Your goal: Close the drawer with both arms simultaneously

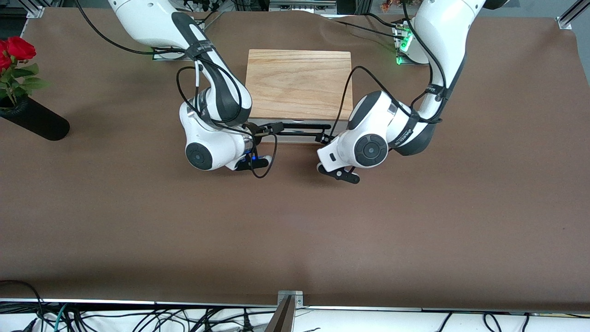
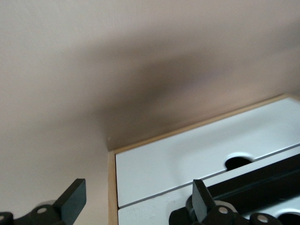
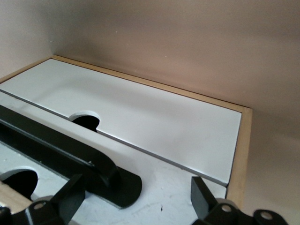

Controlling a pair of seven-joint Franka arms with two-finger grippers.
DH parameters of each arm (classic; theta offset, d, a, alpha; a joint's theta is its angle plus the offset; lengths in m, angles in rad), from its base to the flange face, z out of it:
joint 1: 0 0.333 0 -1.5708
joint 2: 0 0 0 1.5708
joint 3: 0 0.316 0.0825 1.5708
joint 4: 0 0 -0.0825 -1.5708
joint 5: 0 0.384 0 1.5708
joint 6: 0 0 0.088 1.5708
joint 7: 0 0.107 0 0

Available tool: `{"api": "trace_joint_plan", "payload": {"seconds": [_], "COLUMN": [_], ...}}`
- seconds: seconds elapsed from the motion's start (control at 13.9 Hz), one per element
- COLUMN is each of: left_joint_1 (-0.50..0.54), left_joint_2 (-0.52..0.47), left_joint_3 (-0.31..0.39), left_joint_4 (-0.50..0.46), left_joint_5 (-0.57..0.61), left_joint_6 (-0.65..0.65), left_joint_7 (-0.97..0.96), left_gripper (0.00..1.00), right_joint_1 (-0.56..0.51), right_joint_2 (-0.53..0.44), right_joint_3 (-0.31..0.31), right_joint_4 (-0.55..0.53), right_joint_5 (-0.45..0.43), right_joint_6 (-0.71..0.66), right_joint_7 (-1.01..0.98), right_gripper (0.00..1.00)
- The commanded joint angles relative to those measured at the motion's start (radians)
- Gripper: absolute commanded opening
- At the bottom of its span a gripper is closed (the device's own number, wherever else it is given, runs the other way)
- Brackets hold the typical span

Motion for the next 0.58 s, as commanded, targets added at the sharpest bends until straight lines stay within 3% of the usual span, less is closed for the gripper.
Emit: {"api": "trace_joint_plan", "payload": {"seconds": [0.0,0.29,0.5], "left_joint_1": [0.052,0.099,0.133], "left_joint_2": [-0.005,-0.005,-0.016], "left_joint_3": [0.005,0.017,0.02], "left_joint_4": [0.064,0.107,0.137], "left_joint_5": [-0.019,-0.01,0.06], "left_joint_6": [-0.01,0.011,0.007], "left_joint_7": [0.011,0.01,0.007], "left_gripper": [1.0,1.0,1.0], "right_joint_1": [0.014,0.009,0.0], "right_joint_2": [-0.021,-0.026,-0.021], "right_joint_3": [0.006,0.001,-0.065], "right_joint_4": [0.02,0.066,0.129], "right_joint_5": [0.026,0.017,0.02], "right_joint_6": [-0.066,-0.058,-0.049], "right_joint_7": [0.032,0.03,0.017], "right_gripper": [1.0,1.0,1.0]}}
